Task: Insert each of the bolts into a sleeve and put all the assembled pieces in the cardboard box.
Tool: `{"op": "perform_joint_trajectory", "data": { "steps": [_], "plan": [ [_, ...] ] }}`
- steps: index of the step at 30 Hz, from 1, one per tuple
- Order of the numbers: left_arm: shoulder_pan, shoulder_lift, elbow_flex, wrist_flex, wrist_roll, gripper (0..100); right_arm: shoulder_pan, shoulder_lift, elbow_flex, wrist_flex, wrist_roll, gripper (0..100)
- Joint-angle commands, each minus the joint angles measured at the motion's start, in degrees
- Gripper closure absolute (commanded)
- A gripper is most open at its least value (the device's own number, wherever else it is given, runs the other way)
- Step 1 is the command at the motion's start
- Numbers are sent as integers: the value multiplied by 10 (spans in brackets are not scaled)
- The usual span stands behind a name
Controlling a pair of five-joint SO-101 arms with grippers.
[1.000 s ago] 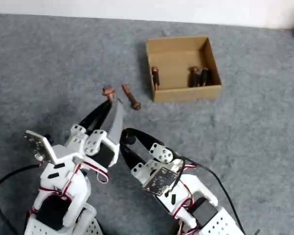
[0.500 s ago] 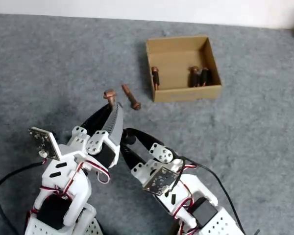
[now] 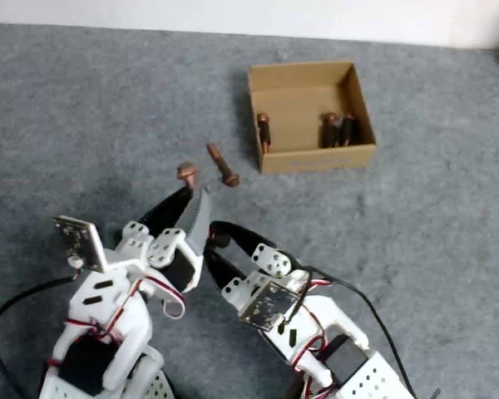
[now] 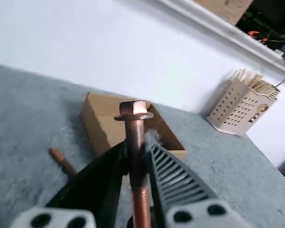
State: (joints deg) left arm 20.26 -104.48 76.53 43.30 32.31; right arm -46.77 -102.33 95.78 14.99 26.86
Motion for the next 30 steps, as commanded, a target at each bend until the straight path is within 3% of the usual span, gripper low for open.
{"op": "perform_joint_trajectory", "data": {
  "steps": [1, 15, 21, 30],
  "plan": [
    [-47, 8, -16, 98, 32, 996, 26, -8, 65, -18, 1, 994],
    [-44, 49, -22, 121, 29, 996, 36, -8, 65, -18, 1, 994],
    [59, 94, -33, 173, -18, 996, 64, -8, 65, -19, -44, 994],
    [66, 94, -29, 171, -22, 996, 64, -8, 65, -20, -53, 994]
  ]
}}
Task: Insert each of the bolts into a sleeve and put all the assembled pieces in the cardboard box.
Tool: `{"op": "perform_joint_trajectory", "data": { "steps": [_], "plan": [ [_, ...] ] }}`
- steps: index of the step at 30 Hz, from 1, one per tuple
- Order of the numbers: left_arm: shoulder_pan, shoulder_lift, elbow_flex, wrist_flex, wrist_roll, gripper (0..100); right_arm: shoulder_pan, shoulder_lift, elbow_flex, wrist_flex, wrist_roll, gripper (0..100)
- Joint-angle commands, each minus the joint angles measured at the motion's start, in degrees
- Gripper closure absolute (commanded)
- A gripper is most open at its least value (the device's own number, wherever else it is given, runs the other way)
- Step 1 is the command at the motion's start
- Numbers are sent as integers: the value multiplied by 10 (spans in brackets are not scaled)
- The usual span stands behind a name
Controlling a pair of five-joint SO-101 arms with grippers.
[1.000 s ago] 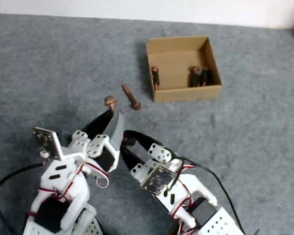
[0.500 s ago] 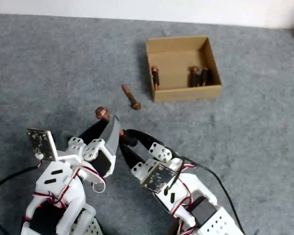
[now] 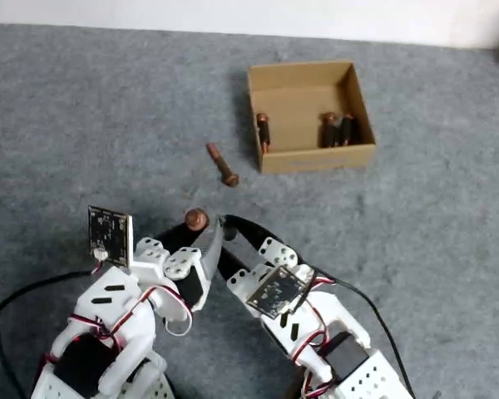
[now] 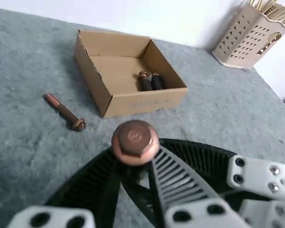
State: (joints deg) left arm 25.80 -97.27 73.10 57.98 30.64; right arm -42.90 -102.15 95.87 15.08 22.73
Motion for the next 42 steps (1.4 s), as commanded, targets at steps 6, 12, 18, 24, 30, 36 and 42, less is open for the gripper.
{"op": "perform_joint_trajectory", "data": {
  "steps": [6, 12, 18, 24, 30, 36, 42],
  "plan": [
    [-90, 4, 14, -13, 1, 905, 24, -10, 65, -21, -11, 994],
    [-116, -24, 41, 0, 32, 450, 22, -10, 66, -21, -12, 994],
    [-86, -28, 39, 21, 35, 496, 22, -10, 66, -21, -12, 994],
    [-33, -29, 38, 21, 35, 547, 22, -10, 66, -21, -12, 994],
    [-29, -29, -29, 25, 90, 548, 22, -10, 66, -21, -13, 994],
    [-57, -38, -93, 55, 105, 550, 22, -10, 66, -22, -13, 994],
    [-218, -76, -89, 69, 95, 550, 25, -10, 65, -22, -13, 991]
  ]
}}
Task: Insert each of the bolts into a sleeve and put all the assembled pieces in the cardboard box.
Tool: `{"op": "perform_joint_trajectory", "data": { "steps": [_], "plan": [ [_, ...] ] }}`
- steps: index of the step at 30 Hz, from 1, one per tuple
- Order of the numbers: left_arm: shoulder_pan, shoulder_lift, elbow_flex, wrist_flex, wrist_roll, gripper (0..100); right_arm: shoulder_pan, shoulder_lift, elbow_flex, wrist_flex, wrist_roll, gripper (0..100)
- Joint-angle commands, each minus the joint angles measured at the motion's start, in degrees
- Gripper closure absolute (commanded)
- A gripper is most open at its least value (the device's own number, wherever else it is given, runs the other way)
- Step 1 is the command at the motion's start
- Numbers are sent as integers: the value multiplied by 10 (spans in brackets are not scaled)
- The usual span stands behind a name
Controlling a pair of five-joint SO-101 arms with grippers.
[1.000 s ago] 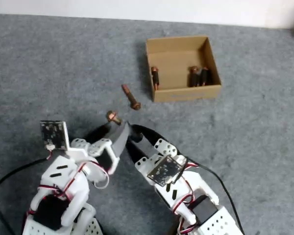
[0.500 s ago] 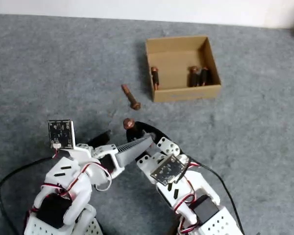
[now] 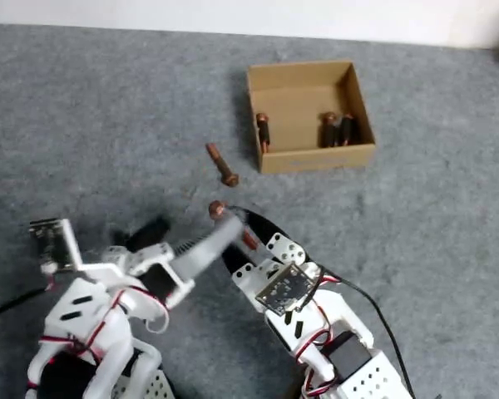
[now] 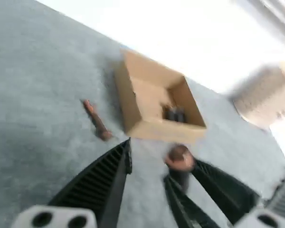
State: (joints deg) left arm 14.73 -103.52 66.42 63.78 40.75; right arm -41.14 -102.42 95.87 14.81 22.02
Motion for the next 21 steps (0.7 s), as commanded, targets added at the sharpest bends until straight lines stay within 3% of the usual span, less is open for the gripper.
{"op": "perform_joint_trajectory", "data": {
  "steps": [1, 4, 7, 11, 15, 21],
  "plan": [
    [-133, -11, -22, 17, -27, 551, 7, -7, 65, -19, -6, 990],
    [-210, -1, 3, 11, -121, 606, 14, -7, 65, -19, -6, 989],
    [-266, 12, 81, -67, -206, 761, 42, -7, 65, -19, -7, 989],
    [-262, 29, 171, -183, -367, 933, 47, -2, 65, -17, -8, 992],
    [-242, 55, 175, -183, -382, 994, 73, -1, 63, -11, -69, 993],
    [-243, 137, 177, -222, -382, 993, 112, 17, -45, 123, -102, 993]
  ]
}}
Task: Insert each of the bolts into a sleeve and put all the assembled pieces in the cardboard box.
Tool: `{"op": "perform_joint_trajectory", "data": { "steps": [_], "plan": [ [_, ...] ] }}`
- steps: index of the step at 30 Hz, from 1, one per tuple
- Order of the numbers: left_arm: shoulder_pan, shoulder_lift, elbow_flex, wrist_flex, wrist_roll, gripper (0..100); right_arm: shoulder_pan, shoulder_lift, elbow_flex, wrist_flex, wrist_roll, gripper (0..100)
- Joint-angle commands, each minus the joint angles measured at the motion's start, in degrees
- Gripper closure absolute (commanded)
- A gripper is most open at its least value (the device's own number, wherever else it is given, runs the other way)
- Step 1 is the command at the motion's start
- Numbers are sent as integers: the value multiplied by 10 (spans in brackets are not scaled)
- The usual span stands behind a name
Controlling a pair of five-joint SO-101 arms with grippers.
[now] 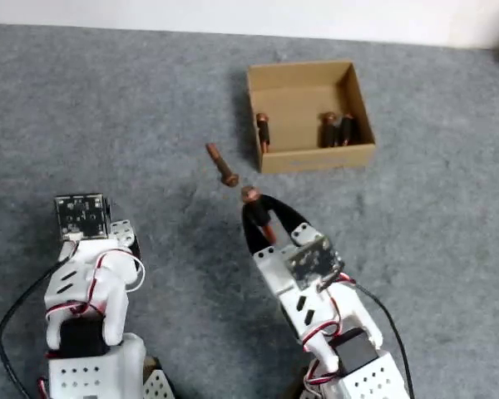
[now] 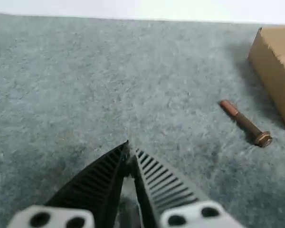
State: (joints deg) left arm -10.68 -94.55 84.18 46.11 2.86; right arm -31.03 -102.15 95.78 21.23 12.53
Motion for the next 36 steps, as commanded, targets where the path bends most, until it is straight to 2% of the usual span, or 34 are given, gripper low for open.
{"op": "perform_joint_trajectory", "data": {
  "steps": [1, 4, 7, 13, 16, 22, 29, 36],
  "plan": [
    [9, 64, 0, -56, -4, 993, 16, 31, -70, 71, -3, 993],
    [8, 102, -3, -76, -4, 993, 68, 126, -148, 68, 0, 993],
    [8, 112, 0, -88, -4, 990, 119, 285, -259, 49, 2, 990],
    [8, 112, 7, -98, -4, 989, 144, 662, -539, 53, 2, 989],
    [8, 112, 21, -127, -4, 989, 158, 831, -687, 93, 0, 989],
    [8, 114, 22, -133, -4, 989, 189, 1098, -982, 233, 0, 989],
    [12, 112, 30, -134, -19, 989, 226, 1237, -1219, 371, -4, 988],
    [13, 112, 31, -134, -23, 989, 234, 1249, -1285, 398, -4, 988]
  ]
}}
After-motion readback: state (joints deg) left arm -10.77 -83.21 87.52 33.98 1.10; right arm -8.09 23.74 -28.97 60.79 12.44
